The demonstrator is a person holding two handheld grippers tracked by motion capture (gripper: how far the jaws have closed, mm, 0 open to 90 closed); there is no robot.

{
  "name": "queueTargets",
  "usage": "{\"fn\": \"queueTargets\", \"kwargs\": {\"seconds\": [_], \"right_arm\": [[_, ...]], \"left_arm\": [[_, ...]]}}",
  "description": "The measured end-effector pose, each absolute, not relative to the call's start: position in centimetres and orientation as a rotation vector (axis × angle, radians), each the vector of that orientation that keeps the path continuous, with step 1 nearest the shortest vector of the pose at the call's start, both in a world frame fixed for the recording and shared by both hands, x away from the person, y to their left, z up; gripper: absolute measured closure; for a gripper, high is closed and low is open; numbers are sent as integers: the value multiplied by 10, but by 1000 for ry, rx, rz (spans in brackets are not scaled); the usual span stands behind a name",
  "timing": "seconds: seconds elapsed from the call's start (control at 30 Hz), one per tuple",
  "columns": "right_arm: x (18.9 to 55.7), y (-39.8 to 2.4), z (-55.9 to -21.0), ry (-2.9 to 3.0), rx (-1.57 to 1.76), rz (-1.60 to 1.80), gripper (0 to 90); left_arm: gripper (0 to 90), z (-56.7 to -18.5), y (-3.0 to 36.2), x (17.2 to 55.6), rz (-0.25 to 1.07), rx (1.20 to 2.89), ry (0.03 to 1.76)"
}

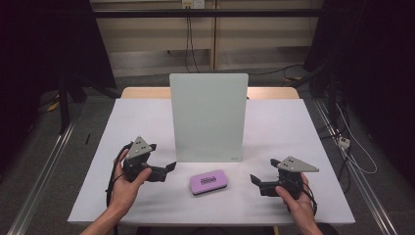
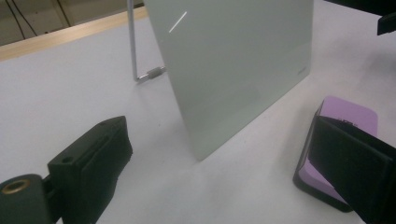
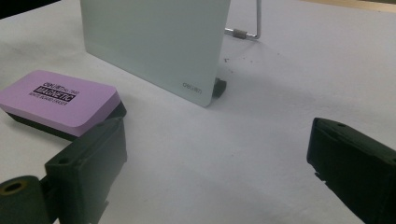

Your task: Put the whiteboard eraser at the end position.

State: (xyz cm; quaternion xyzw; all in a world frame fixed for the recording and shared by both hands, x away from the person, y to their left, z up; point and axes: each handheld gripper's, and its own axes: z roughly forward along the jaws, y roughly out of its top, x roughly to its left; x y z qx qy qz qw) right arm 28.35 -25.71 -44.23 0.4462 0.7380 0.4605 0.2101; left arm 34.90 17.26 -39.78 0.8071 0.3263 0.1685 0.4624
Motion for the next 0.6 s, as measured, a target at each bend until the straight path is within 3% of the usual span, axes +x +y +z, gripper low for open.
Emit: {"fn": "queueTargets", "kwargs": {"seconds": [0.6], "right_arm": [[283, -258, -442, 2044, 1249, 1276, 48]], "left_arm": [[57, -405, 202, 324, 464, 1938, 849]]}}
